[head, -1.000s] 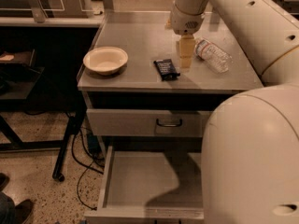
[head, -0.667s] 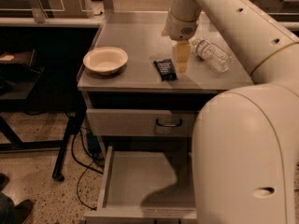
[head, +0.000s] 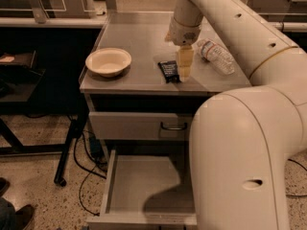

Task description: Place rxbar blueberry into middle drawer

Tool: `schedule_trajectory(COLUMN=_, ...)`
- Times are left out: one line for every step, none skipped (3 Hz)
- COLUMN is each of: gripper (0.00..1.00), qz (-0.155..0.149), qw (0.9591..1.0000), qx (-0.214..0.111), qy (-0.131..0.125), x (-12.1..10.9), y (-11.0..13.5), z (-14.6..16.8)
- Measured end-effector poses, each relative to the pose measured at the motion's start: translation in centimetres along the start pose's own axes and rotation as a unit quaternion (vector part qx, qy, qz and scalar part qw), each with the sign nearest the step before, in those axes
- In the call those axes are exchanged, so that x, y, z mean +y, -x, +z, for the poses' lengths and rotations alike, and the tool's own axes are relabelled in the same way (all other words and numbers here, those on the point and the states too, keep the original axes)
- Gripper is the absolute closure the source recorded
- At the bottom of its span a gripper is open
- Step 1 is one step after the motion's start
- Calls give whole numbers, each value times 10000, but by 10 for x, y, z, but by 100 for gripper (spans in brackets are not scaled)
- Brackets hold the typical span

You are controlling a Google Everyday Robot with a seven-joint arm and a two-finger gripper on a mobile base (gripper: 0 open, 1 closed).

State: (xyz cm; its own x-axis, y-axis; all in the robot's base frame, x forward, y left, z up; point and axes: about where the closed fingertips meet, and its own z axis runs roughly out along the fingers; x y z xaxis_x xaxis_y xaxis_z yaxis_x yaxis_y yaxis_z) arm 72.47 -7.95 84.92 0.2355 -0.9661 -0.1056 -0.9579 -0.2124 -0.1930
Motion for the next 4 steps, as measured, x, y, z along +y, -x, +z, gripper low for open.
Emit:
schedule_trajectory(gripper=0, qz=2, qw=10000, qx=-17, qy=78, x=-3, y=-2, z=11)
schedule_trajectory(gripper=0, qz=9, qw=9999, qx=-31, qy=121, x=-7, y=-4, z=18)
schedule_trajectory(gripper=0, qz=10, qw=9998, qx=-66, qy=160, x=-10, y=-6, z=26)
schedule_trajectory(gripper=0, qz=15, qw=9998, qx=-86, qy=174, x=-11, y=-8, z=29)
